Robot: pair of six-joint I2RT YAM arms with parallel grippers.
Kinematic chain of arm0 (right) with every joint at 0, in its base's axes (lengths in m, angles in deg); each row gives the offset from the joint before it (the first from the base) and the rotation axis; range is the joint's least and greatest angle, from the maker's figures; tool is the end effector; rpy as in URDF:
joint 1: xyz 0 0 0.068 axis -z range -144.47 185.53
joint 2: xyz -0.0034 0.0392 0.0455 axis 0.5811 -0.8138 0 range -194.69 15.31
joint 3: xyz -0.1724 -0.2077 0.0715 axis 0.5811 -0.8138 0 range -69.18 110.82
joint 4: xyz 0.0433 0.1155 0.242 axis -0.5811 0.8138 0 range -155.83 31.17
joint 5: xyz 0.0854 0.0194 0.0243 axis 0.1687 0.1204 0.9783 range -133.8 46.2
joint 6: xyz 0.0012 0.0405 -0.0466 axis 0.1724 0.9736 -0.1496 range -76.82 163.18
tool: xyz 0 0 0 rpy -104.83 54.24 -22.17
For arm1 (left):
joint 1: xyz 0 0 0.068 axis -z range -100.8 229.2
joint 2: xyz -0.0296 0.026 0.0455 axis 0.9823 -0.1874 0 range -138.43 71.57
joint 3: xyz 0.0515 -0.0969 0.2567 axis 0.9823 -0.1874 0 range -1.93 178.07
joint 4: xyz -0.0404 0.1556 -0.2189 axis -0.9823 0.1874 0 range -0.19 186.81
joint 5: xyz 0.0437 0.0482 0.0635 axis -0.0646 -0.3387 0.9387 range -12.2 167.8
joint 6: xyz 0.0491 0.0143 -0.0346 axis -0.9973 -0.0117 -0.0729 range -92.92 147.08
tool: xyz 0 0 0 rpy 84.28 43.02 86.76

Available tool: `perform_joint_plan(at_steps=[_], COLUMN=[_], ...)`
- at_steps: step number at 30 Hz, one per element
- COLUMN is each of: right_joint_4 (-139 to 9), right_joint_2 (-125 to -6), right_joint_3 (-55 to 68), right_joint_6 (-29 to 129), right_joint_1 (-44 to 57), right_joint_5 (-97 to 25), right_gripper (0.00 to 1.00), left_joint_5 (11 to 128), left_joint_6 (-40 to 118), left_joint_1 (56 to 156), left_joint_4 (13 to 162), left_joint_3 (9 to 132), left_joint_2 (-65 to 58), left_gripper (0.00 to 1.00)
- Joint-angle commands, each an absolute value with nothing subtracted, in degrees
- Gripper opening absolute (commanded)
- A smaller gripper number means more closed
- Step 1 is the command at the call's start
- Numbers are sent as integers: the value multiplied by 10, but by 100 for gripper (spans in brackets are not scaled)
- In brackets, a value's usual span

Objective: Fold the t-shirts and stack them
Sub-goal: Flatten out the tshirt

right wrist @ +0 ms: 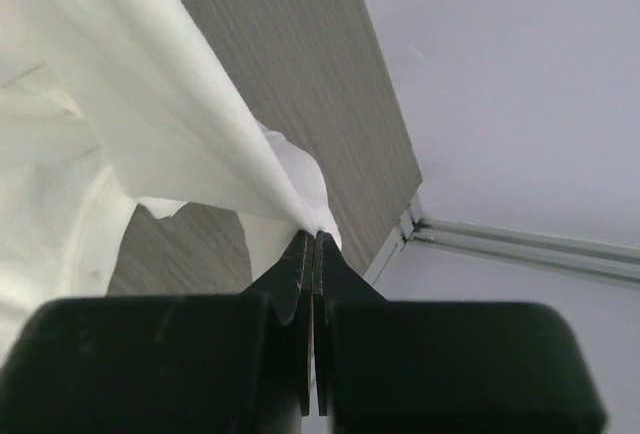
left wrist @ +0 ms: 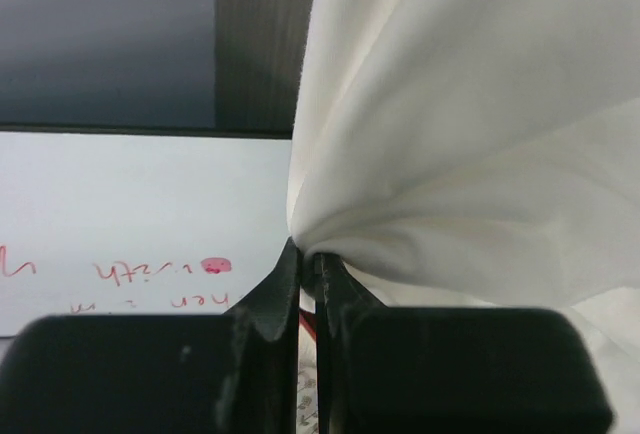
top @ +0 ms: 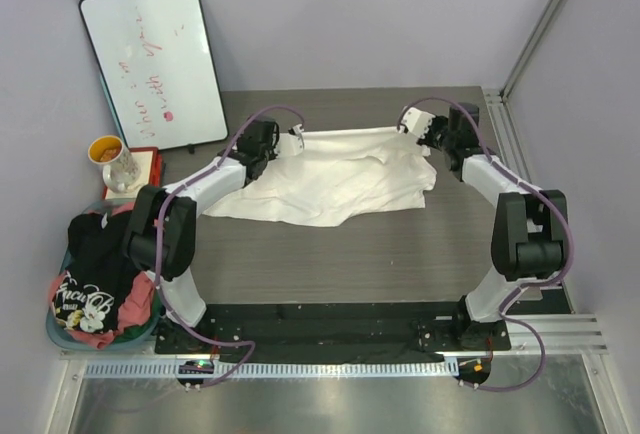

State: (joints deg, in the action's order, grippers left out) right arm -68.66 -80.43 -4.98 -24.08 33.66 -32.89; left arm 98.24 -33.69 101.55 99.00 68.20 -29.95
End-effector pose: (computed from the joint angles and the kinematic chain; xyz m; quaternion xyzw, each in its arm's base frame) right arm 0.4011 0.0219 0.2426 -0.5258 0.6778 -0.2053 0.4712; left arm 0.3882 -0.1418 0.2201 0.5377 0.7181 0.2876 0.3354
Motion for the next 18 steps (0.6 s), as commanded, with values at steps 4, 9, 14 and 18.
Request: perform_joint_plan(at_steps=[4,9,14,18], right_joint_4=[-971,-1087,-1147,-1110], right_joint_2=[-842,-901,-992,-1040], right_joint_3=[-92,-36,45,129], right_joint_6=[-233,-246,-258,-271], right_joint_1=[300,282,275,267], right_joint_5=[-424,-462,-476,-494], right_gripper=[1,1,2,40], left_joint_5=[1030,1012,1020,1034], left_joint_6=[-352,-347,-341,-341], left_joint_1=[1011,1014,1014,1014], left_joint_4=[887,892,892,893], left_joint_3=[654,647,648,650], left_joint_2=[-288,-285,-291,-304], left_gripper=[0,0,4,49])
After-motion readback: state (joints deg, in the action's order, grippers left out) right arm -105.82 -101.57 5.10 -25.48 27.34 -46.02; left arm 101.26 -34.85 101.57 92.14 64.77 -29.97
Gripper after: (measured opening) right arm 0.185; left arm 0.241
